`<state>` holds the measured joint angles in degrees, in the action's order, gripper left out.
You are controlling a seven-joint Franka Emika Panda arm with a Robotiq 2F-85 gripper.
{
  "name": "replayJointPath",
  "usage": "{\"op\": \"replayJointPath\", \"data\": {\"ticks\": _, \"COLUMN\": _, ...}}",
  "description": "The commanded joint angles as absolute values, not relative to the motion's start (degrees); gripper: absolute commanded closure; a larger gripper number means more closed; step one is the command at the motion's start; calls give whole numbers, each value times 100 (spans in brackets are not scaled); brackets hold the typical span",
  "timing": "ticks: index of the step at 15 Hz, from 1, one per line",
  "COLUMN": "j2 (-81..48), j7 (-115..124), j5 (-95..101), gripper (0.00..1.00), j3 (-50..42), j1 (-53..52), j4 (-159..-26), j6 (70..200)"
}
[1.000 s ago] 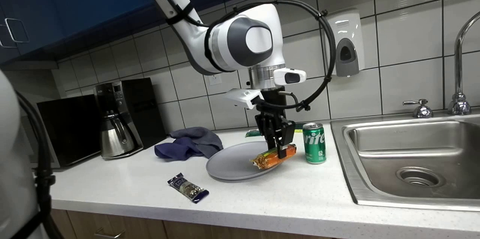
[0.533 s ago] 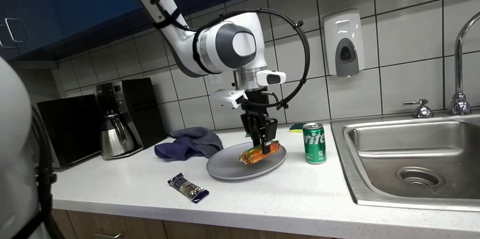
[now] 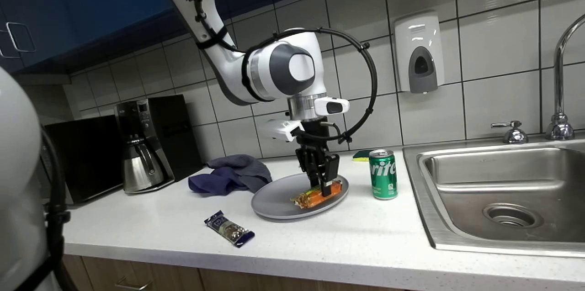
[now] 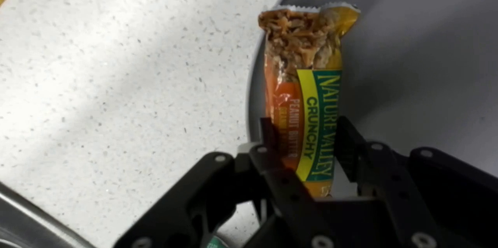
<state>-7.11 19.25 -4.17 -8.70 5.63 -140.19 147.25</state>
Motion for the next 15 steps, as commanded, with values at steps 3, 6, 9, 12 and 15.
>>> {"op": "replayJointPath", "data": {"ticks": 3, "j2": -1037, "j7": 1975, "j5": -452, "gripper": 84, "j3": -856, "j1": 547, "j4": -13622, "j6": 14694}}
{"op": "replayJointPath", "data": {"ticks": 6, "j2": -1044, "j7": 1971, "j5": -370, "gripper": 33, "j3": -883, "j1": 533, "j4": -13617, "j6": 14659}}
{"op": "replayJointPath", "data": {"ticks": 9, "j2": -933, "j7": 1892, "j5": -397, "gripper": 11, "j3": -894, "j1": 563, "j4": -13703, "j6": 14634}}
{"op": "replayJointPath", "data": {"ticks": 12, "j2": -737, "j7": 1694, "j5": -451, "gripper": 0, "j3": -882, "j1": 601, "j4": -13857, "j6": 14582}}
{"op": "replayJointPath", "data": {"ticks": 15, "j2": -500, "j7": 1417, "j5": -406, "gripper": 0, "j3": -862, "j1": 606, "j4": -14056, "j6": 14590}}
